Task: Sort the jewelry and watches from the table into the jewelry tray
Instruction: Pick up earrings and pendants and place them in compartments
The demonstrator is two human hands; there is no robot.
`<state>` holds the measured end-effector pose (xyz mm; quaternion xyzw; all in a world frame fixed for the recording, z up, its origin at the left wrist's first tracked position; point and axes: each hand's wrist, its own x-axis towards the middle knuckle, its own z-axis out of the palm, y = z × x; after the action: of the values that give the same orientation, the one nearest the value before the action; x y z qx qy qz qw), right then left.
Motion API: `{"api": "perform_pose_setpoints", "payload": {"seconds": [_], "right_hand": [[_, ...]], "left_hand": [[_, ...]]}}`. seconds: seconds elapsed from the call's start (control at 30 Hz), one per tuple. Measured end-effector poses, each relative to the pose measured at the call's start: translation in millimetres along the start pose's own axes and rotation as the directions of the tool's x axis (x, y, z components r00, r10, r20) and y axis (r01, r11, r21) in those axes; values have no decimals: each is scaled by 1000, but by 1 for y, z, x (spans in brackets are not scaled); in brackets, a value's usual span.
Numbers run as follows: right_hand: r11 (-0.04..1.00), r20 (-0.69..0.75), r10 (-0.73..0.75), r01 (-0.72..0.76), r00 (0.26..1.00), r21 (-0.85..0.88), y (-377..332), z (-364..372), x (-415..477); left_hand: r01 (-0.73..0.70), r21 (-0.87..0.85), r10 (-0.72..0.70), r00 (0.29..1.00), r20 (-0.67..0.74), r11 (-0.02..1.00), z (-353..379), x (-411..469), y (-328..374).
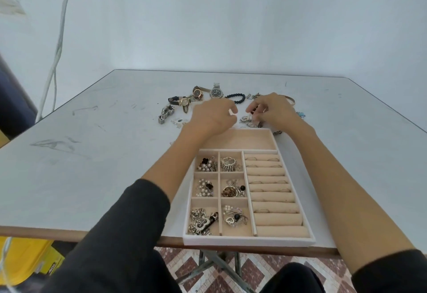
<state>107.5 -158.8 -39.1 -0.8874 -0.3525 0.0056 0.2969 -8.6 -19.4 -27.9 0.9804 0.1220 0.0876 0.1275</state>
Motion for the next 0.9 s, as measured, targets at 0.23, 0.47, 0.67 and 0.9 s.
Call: {"api": "perform_pose_setpoints", "payload": {"seconds": [0.23, 0.47, 0.67, 0.9], "right_hand": [[999, -31, 18, -20, 999, -36, 6, 9, 5], [998, -55, 5, -9, 998, -70, 5, 11, 3], [997, -60, 4, -9, 998, -72, 3, 10, 2], [997, -60, -5, 0, 998, -83, 0, 10, 0]], "left_hand": [[-40, 190, 45, 999, -23, 981, 17, 34, 14], [-33, 160, 50, 993, -103, 987, 21, 36, 11], [-15, -7, 15, 997, -82, 1000, 19, 37, 4], [34, -445, -55, 998, -33, 895, 8, 29, -13]]}}
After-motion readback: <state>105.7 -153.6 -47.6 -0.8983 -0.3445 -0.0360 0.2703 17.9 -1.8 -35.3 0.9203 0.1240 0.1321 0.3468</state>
